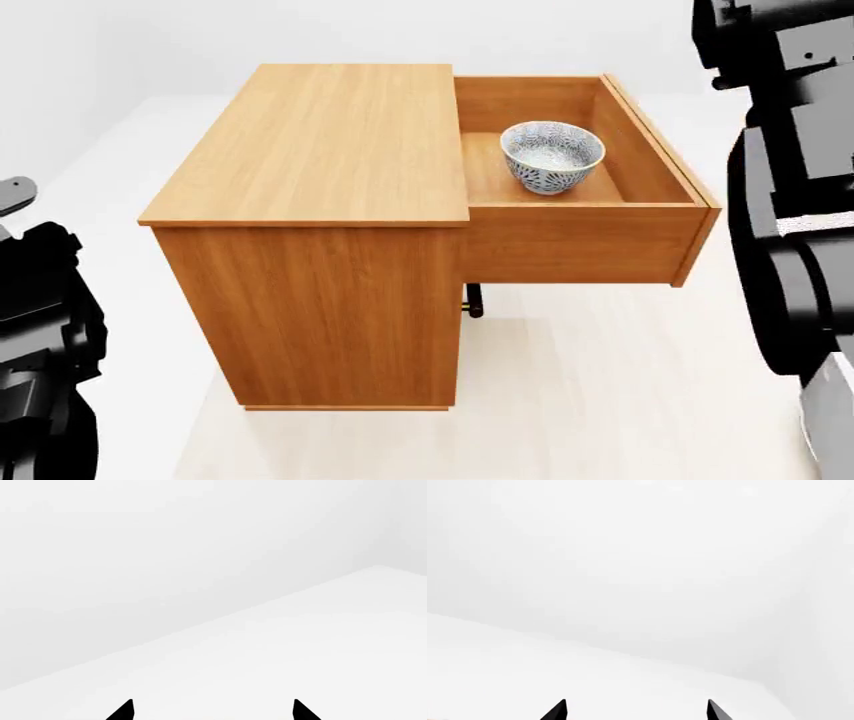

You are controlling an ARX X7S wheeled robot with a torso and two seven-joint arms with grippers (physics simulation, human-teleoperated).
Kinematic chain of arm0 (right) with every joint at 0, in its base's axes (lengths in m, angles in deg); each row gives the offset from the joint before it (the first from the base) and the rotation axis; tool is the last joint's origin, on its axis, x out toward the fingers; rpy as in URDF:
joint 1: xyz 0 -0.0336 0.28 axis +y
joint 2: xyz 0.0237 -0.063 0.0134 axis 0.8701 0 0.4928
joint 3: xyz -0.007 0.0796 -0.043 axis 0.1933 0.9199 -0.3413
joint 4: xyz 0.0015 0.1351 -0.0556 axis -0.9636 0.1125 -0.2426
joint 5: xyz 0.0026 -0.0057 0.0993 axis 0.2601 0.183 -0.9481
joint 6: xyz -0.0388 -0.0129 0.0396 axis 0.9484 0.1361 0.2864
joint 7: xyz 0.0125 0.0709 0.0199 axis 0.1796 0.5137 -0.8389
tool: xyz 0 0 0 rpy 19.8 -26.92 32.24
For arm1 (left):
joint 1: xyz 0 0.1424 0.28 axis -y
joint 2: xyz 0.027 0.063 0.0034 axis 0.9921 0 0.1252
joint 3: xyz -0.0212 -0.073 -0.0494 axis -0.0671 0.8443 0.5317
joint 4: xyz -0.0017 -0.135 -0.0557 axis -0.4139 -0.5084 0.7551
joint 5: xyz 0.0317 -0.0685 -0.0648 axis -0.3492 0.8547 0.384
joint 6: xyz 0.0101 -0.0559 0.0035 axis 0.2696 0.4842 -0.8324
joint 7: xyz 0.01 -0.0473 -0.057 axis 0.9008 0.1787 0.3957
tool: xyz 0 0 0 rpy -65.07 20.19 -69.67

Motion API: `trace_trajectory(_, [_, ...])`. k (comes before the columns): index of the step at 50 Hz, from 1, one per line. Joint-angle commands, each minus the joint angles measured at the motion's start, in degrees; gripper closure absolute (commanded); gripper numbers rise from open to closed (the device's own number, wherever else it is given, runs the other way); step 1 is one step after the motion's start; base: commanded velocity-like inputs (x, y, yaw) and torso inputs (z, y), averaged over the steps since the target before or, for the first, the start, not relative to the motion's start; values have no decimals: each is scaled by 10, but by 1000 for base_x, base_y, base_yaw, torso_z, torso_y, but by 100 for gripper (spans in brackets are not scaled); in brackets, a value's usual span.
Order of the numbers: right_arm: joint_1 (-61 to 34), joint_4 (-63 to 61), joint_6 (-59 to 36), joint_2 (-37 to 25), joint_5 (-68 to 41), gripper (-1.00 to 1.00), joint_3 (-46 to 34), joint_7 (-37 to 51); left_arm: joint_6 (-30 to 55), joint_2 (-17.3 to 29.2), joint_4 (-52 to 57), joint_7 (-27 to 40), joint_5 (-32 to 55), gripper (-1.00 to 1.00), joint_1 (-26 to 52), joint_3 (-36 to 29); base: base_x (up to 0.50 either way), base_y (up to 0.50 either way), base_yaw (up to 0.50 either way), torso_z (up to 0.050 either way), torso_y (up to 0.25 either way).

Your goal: Open the top drawer of the cabinet and put the bowl in it.

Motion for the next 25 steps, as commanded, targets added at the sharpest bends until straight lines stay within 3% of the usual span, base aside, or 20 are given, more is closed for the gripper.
trace_trajectory(1, [66,-271,-132,-52,-31,-100,33,19,0,0,0,1,0,-100,1,0,0,0,0,0,0])
trace_trajectory(8, [173,-555,-297,-111,-71,-100,77,27,-1,1,0,0,0,-100,3,0,0,0,0,0,0])
trace_trajectory(14, [285,-777,-414,-149,-120,-100,161,38,-2,0,0,1,0,-100,4,-1,0,0,0,0,0])
trace_trajectory(25, [409,-1024,-560,-188,-178,-100,267,31,-3,1,0,1,0,-100,8,-1,0,0,0,0,0])
